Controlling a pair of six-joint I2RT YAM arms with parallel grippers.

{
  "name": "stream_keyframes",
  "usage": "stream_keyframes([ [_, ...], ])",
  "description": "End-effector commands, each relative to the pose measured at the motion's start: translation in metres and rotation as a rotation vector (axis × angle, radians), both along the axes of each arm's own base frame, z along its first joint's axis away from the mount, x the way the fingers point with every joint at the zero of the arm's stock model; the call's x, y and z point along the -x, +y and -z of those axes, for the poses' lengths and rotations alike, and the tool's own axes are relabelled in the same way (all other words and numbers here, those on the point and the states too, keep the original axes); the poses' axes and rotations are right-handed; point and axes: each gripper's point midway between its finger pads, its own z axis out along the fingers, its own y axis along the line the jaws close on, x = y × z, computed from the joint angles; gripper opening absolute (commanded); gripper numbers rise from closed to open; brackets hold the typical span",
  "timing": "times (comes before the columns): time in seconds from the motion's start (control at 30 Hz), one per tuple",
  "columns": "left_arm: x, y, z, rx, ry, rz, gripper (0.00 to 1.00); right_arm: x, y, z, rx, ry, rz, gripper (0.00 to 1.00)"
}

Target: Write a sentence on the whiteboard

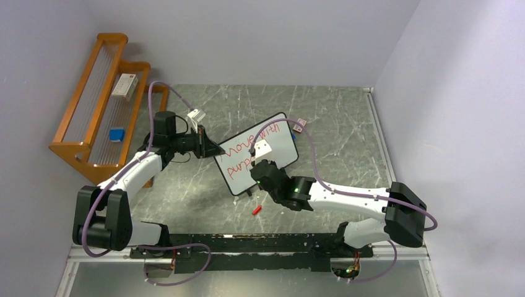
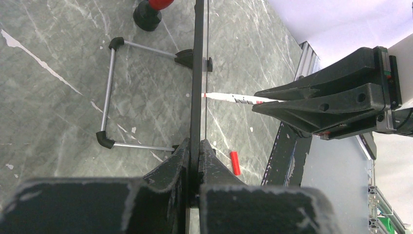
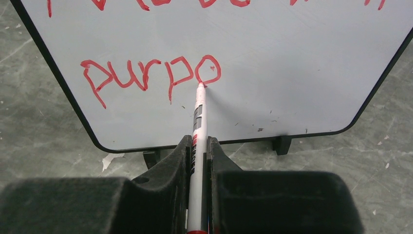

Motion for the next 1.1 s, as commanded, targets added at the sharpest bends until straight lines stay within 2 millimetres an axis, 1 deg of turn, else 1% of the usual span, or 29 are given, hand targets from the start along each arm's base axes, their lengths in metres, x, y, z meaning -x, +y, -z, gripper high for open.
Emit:
stream_keyframes([
  [0.0,0.007,0.005,0.033,-0.08,0.103,-0.028,0.05,0.002,0.003,0.0,-0.014,0.004,0.002,0.0],
  [0.17,0.007,0.005,0.033,-0.082,0.1,-0.03,0.05,0.0,-0.002,-0.008,-0.031,-0.015,0.023,0.0],
  [0.37,0.007,0.005,0.033,-0.083,0.102,-0.029,0.05,-0.004,-0.008,-0.025,-0.046,-0.053,0.039,0.0],
  [0.6,0.008,0.005,0.034,-0.083,0.105,-0.027,0.05,-0.016,-0.018,-0.028,-0.058,-0.066,0.063,0.0],
  [0.83,0.008,0.005,0.035,-0.086,0.106,-0.027,0.05,-0.021,-0.016,-0.028,-0.063,-0.066,0.06,0.0],
  [1.07,0.008,0.005,0.035,-0.086,0.108,-0.026,0.05,-0.025,-0.016,-0.022,-0.055,-0.064,0.069,0.0],
])
